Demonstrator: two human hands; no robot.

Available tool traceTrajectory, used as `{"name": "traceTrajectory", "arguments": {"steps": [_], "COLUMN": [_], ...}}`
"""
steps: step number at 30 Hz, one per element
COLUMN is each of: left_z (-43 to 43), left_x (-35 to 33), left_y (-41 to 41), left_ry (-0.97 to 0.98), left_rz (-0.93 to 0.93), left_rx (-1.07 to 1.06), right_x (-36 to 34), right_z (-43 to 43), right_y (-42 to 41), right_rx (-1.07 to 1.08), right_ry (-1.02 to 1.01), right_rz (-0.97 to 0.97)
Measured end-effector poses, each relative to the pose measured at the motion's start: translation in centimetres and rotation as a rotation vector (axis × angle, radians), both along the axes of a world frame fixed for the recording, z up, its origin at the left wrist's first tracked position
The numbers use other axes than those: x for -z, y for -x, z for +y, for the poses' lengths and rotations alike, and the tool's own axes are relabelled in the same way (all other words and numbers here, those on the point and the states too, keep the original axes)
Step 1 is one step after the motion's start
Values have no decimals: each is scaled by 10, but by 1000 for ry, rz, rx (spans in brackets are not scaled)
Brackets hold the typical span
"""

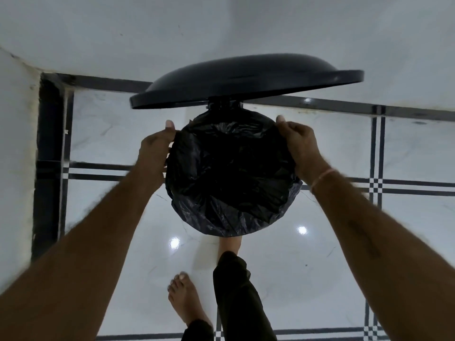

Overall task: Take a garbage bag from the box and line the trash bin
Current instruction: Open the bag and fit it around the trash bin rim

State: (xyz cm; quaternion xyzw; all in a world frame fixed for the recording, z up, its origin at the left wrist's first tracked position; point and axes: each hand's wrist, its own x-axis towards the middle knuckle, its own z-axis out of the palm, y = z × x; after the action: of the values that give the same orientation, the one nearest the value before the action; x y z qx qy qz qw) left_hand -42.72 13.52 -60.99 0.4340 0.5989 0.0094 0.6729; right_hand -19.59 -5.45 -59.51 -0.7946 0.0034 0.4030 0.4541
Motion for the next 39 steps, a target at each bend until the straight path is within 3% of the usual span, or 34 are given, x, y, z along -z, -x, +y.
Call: {"name": "traceTrajectory", "arguments": {"steps": [3,5,6,8,9,10,12,15,17,22,27,31,34,36,39], "left_z": [-18,-24,-27,-30,-31,-31,-31,-31,-31,-35,-35,-36,-36,-37,-38], "left_x": [-2,3,6,8,8,10,10,14,16,25,24,21,24,24,27], "left_y": [13,11,9,4,4,4,5,6,7,7,6,7,8,6,5], "left_ry": [-135,-195,-228,-264,-264,-258,-247,-215,-202,-228,-262,-250,-247,-247,-272], "left_rz": [-174,-217,-210,-209,-208,-208,-205,-183,-206,-229,-220,-199,-224,-223,-228], "left_rx": [38,-15,-36,-57,-69,-84,-117,-133,-153,-175,-166,-173,-180,-189,-186], "right_x": [-1,-4,-3,-10,-19,-30,-50,-45,-20,38,56,8,-36,-36,-1], "right_z": [-6,-7,-7,-10,-12,-12,-4,24,44,73,72,34,35,57,89], "right_y": [-1,-10,-12,-5,9,30,86,139,145,136,133,135,120,105,84], "right_rx": [14,16,12,-50,-78,-122,-308,-669,-648,-457,-496,-504,-623,-661,-556], "right_ry": [1,-10,22,210,203,75,-171,-10,99,222,230,37,-163,-126,64], "right_rz": [82,195,164,-267,-498,-570,-223,387,525,619,559,272,254,248,261]}}
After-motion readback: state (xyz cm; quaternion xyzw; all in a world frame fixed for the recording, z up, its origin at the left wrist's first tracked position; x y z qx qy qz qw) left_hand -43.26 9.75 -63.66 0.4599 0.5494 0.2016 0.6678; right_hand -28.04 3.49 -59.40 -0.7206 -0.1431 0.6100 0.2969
